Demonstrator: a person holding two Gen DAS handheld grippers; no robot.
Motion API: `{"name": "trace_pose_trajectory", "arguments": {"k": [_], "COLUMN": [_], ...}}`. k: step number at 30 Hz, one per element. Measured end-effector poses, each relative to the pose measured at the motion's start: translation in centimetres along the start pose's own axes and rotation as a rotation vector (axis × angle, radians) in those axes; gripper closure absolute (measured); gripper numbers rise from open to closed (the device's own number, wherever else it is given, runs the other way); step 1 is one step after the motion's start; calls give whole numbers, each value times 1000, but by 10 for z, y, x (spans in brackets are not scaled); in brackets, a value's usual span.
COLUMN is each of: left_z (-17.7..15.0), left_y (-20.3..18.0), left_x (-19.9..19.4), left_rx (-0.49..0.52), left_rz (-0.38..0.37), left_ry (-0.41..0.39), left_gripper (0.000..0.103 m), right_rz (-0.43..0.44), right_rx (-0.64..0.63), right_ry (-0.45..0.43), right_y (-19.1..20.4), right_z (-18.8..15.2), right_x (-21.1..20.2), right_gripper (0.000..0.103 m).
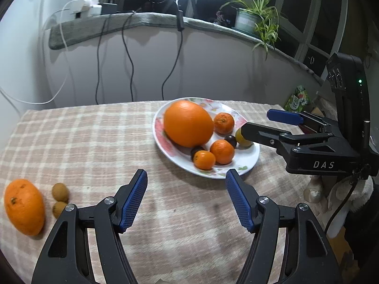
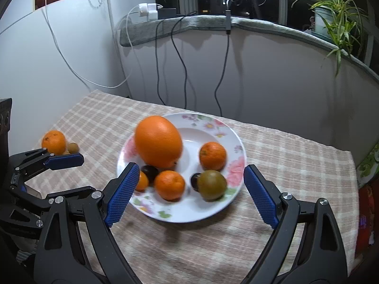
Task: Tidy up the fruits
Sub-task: 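Move both tools back toward the two brown kiwis beside the big orange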
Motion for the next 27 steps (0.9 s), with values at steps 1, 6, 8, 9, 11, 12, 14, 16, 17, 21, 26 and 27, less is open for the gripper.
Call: {"name": "trace_pose_trajectory", "arguments": {"k": [1, 6, 8, 9, 11, 12, 14, 16, 17, 21, 26, 27], "left_z": [0, -4, -4, -5, -7, -9, -12, -14, -15, -22, -33, -35], "left_y": [3, 18, 24, 28, 36, 40, 50, 60, 64, 82, 101, 102], "left_x": [-3, -14, -18, -21, -26, -28, -34, -40, -43, -52, -59, -60], "left_rx": [-3, -19, -28, -35, -47, -55, -77, -96, -103, -133, -171, -175], "left_rz": [7, 32, 42, 47, 60, 65, 71, 89, 95, 131, 157, 159], "left_ry": [-5, -20, -24, -25, -30, -35, -44, -54, -56, -63, -58, -57], "left_gripper": [34, 34, 34, 34, 34, 34, 34, 34, 34, 34, 36, 38], "right_rz": [3, 21, 31, 37, 56, 66, 84, 109, 115, 173, 227, 238], "right_rx": [-3, -28, -35, -38, -41, -43, -52, -61, -63, -69, -98, -105], "right_ry": [-1, 1, -4, -7, -8, -7, -6, -1, 0, 18, 40, 45], "right_y": [3, 18, 24, 28, 34, 37, 45, 54, 57, 74, 96, 101], "right_z": [1, 6, 9, 10, 12, 14, 16, 19, 20, 24, 30, 31], "right_x": [0, 3, 3, 3, 4, 5, 8, 11, 12, 21, 33, 36], "right_gripper": [11, 11, 11, 11, 11, 11, 11, 11, 11, 11, 11, 11]}}
Point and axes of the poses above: each gripper's, at about its wrist camera, not at the fingertips, and x roughly the way its jaws point, y to its left, z to its top, the point moved 5 cm from there along x, roughly the way its jaws point, and after that the axes turned 4 degrees about z, right-handed, at the moved point
